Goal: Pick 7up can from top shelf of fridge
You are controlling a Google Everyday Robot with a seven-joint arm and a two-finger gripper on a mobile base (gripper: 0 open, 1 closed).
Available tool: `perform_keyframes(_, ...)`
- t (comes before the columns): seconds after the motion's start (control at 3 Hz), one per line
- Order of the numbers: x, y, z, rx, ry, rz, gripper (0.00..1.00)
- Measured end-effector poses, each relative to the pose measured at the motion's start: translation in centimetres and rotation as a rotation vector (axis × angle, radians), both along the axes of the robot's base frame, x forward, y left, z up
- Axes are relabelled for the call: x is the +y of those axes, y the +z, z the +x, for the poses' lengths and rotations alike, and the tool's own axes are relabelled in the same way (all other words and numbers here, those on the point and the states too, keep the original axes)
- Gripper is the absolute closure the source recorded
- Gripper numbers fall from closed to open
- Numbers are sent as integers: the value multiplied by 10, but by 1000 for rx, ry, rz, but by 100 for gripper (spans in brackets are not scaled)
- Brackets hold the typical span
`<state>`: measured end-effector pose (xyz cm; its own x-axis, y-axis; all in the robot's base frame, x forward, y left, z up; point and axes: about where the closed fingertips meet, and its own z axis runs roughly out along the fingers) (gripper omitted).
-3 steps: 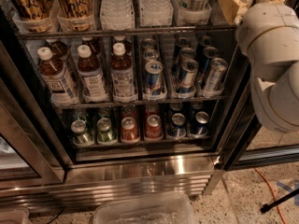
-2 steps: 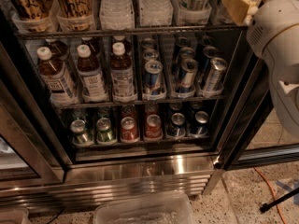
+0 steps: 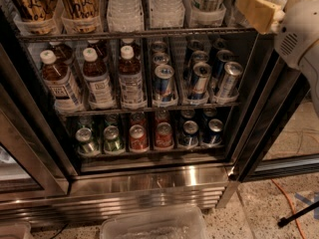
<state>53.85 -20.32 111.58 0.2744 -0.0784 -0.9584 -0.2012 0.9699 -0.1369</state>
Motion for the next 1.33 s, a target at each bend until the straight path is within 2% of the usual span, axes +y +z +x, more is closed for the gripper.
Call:
perform_keyframes(0.33,18,10,-7,42,89,-13,100)
perform_keyframes(0.67,36,3,-14,127,189,-68,100)
perform_keyframes(1.0,22,-17,-22,216,257,-128,100)
perform_keyframes(1.33,28,-29,-33,255,318,-155,100)
